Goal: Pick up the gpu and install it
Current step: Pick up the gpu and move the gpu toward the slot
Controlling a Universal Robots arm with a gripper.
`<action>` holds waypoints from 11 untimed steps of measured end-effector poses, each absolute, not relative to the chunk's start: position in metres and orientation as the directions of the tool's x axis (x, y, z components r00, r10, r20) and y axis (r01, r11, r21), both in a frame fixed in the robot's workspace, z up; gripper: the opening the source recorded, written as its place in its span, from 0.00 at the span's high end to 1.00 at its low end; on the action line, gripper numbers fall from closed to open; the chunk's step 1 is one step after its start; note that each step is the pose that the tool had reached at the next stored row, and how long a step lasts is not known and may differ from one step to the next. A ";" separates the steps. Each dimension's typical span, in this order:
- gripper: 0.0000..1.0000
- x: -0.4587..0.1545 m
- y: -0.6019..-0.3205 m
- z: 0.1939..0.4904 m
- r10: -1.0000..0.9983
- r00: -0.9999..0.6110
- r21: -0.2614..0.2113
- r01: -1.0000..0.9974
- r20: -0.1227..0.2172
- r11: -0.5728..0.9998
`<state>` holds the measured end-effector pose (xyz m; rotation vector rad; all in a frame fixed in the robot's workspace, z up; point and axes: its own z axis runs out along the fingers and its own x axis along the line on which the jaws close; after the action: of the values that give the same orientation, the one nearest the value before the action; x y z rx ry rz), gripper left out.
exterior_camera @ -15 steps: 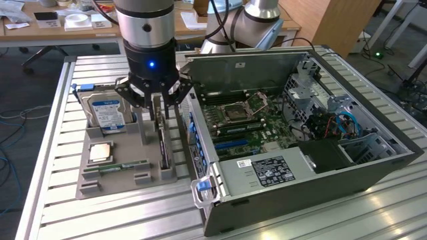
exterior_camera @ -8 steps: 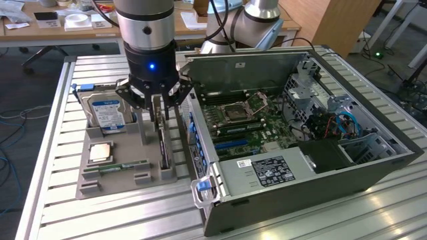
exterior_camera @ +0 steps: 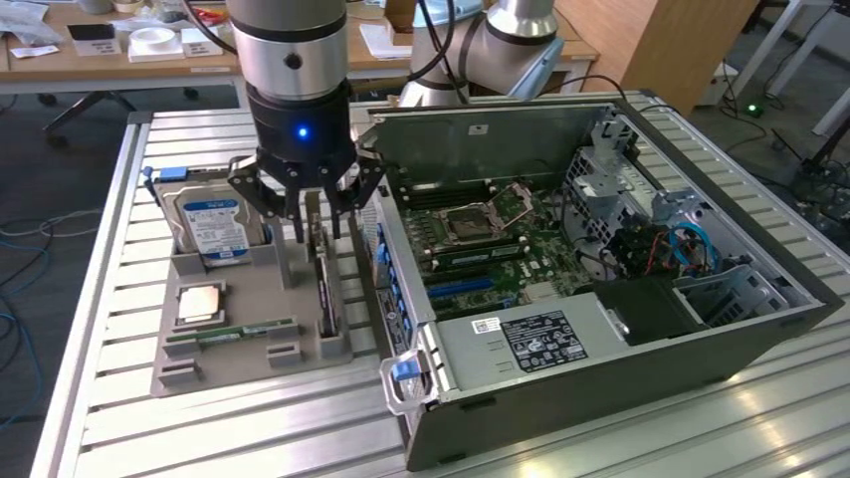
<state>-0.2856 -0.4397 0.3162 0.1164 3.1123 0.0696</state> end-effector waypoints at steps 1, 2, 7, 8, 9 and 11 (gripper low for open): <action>0.57 -0.286 -0.440 0.315 0.075 -0.997 0.045 0.074 -0.025 0.996; 0.57 -0.286 -0.440 0.313 0.075 -0.997 0.045 0.074 -0.024 0.996; 0.57 -0.286 -0.440 0.304 0.075 -0.997 0.045 0.074 -0.024 0.996; 0.57 -0.286 -0.440 0.302 0.075 -0.997 0.045 0.074 -0.024 0.996; 0.57 -0.286 -0.440 0.300 0.075 -0.997 0.045 0.074 -0.024 0.996; 0.57 -0.286 -0.440 0.296 0.075 -0.997 0.045 0.074 -0.024 0.996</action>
<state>-0.2857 -0.4398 0.2964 0.1166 3.1126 0.0690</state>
